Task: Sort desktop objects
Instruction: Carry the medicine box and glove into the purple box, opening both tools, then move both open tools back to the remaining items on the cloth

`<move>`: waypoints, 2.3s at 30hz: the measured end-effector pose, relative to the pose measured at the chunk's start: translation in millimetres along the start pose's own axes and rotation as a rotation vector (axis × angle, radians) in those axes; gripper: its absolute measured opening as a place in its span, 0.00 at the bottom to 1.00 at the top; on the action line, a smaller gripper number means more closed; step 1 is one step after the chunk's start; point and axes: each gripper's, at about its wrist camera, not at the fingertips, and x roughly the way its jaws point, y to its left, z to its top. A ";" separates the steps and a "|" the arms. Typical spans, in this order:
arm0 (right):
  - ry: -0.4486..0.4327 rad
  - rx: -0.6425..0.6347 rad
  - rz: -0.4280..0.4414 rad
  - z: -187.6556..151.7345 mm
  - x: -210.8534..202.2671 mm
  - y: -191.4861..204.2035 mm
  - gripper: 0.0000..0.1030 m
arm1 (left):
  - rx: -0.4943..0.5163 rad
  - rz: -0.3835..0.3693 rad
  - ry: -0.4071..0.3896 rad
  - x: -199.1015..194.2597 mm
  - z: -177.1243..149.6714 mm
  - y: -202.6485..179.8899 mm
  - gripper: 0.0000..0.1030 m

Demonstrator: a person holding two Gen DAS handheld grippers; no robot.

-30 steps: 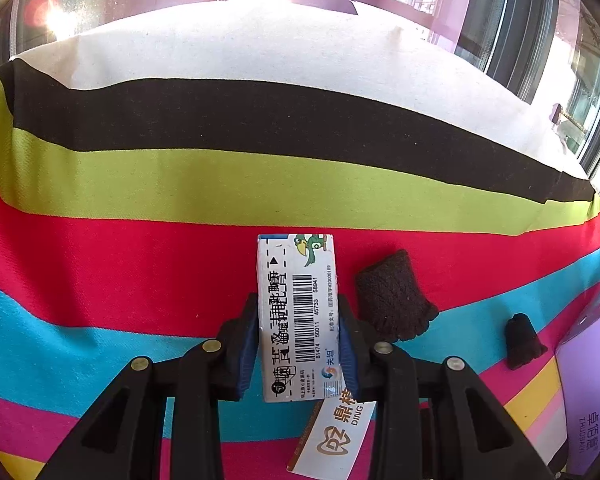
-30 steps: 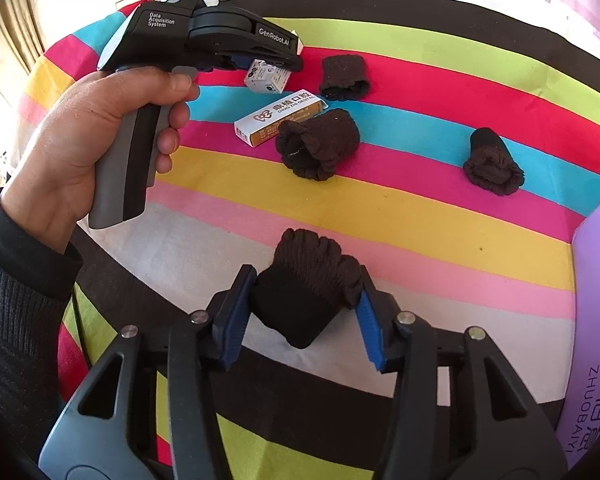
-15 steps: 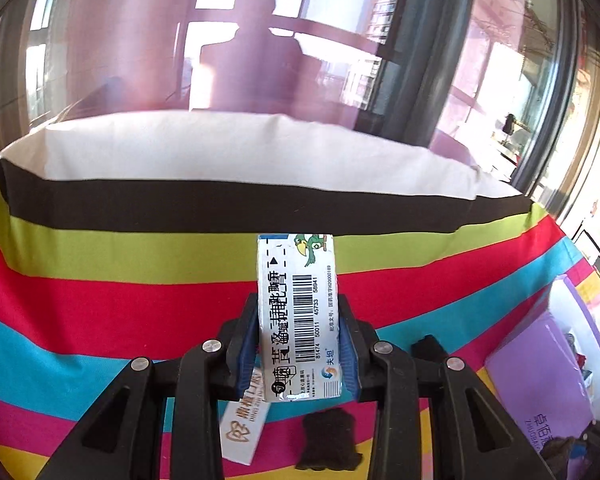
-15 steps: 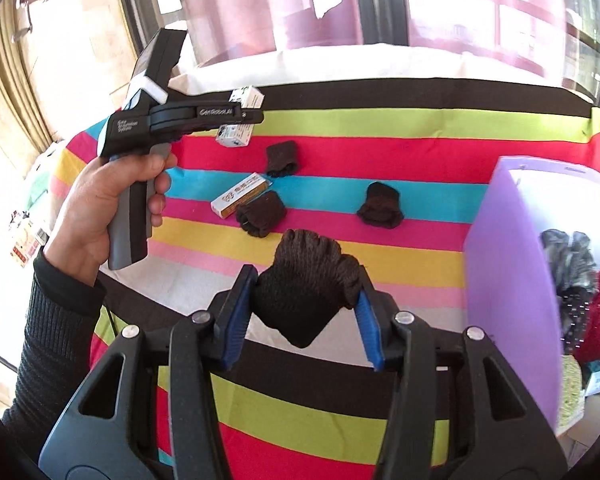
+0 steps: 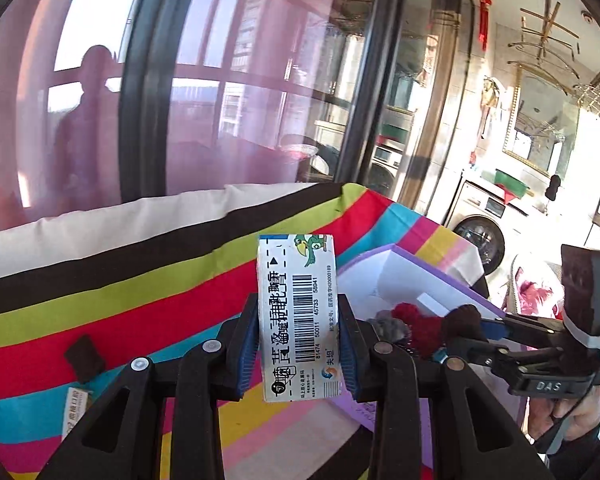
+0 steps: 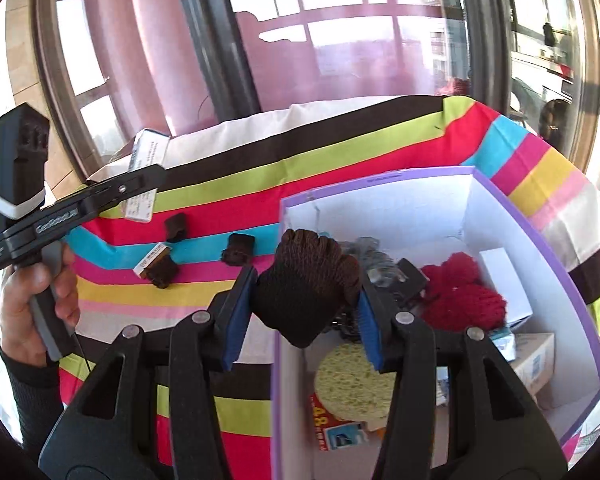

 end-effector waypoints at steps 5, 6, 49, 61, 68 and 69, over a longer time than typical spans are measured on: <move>-0.008 0.071 -0.043 -8.1 -8.7 -42.9 0.49 | 0.073 -0.062 0.042 21.7 -17.0 -63.7 0.35; -0.011 0.079 -0.048 -10.0 -11.1 -49.9 0.49 | 0.082 -0.069 0.053 24.7 -19.5 -76.6 0.35; -0.098 0.006 -0.104 -31.4 -33.1 -80.4 0.82 | -0.252 0.207 0.085 -51.5 -149.8 -11.1 0.67; -0.131 -0.195 0.143 -30.0 -38.3 62.8 0.93 | -0.287 0.446 0.157 -81.8 -176.2 77.6 0.67; -0.051 -0.270 0.153 -19.2 42.5 151.1 0.94 | -0.243 0.513 0.172 -70.3 -166.2 122.0 0.67; -0.033 -0.271 0.134 -16.3 59.1 158.6 0.94 | -0.236 0.522 0.181 -66.5 -164.8 129.3 0.67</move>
